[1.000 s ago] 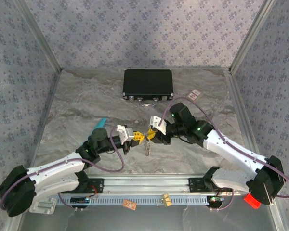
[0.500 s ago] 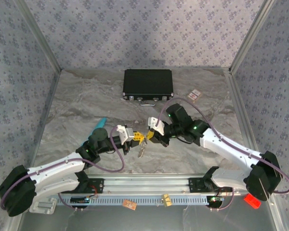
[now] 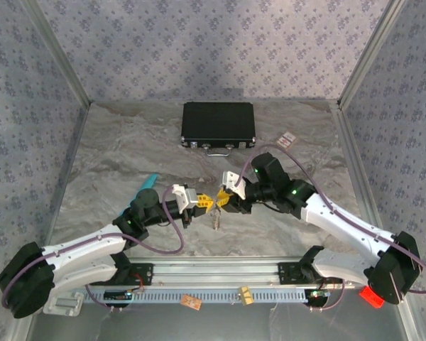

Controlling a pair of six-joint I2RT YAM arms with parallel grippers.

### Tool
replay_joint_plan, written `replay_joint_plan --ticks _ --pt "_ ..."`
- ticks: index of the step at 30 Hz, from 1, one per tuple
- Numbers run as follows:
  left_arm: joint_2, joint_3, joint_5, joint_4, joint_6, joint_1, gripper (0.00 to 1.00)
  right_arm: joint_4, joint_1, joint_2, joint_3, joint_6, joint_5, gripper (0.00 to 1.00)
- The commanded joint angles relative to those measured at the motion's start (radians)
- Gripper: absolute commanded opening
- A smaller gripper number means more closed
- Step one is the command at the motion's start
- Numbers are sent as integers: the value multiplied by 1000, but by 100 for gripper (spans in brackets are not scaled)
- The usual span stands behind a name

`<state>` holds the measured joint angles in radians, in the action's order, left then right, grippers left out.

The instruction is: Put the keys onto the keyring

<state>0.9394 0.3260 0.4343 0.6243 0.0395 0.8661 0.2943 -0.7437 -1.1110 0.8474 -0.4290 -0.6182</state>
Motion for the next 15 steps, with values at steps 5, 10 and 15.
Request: replay_joint_plan --ticks 5,10,15 --pt "11 17 34 80 -12 1 0 -33 2 -21 4 24 -42 7" --pt "12 42 -5 -15 17 1 5 71 -7 -34 60 -37 2 0" --pt "28 96 -31 -199 82 1 12 248 -57 -87 151 -151 144 0"
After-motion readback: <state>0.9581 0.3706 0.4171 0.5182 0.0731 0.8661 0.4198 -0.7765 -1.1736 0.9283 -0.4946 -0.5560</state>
